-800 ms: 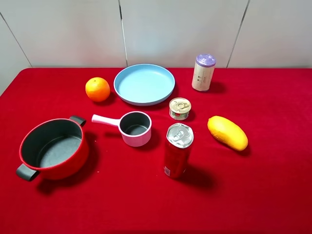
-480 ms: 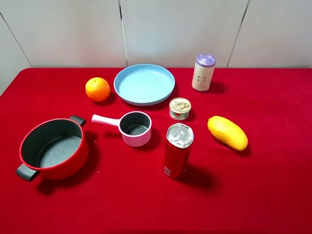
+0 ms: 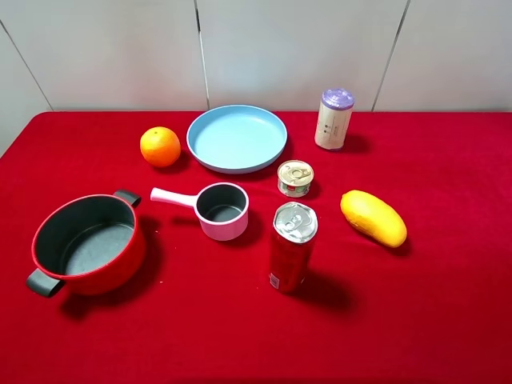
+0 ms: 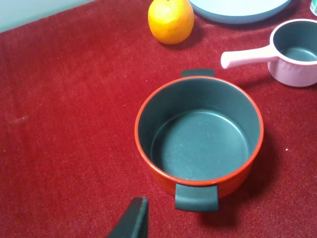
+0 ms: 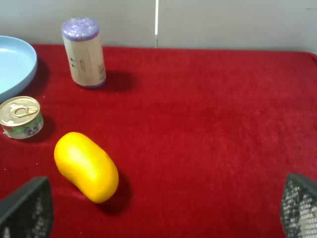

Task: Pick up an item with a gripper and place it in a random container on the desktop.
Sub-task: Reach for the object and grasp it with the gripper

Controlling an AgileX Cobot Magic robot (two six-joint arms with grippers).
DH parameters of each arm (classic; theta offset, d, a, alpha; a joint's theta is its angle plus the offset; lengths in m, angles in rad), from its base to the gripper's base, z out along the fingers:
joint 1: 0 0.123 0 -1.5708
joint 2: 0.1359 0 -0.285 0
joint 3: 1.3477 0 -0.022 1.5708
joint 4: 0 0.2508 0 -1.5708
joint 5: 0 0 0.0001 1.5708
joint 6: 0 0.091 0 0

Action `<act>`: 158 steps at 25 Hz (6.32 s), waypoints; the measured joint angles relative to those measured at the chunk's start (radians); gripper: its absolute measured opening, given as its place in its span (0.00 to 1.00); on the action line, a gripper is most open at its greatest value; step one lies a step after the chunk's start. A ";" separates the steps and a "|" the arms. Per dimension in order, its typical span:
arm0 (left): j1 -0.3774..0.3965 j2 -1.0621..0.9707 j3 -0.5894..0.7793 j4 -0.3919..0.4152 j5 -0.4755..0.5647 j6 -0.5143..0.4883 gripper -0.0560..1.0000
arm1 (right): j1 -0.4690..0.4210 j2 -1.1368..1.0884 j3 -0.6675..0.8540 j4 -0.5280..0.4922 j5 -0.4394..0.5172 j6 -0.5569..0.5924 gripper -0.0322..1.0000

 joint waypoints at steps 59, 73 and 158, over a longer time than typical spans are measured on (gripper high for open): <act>0.000 0.000 0.000 0.000 0.000 0.000 0.99 | 0.001 0.482 -0.152 0.096 -0.080 -0.039 0.70; 0.000 0.000 0.000 0.000 0.000 0.000 0.99 | 0.099 0.633 -0.200 0.066 -0.089 -0.097 0.70; 0.000 0.000 0.000 0.000 0.000 0.000 0.99 | 0.870 1.396 -0.340 0.077 -0.378 -0.056 0.70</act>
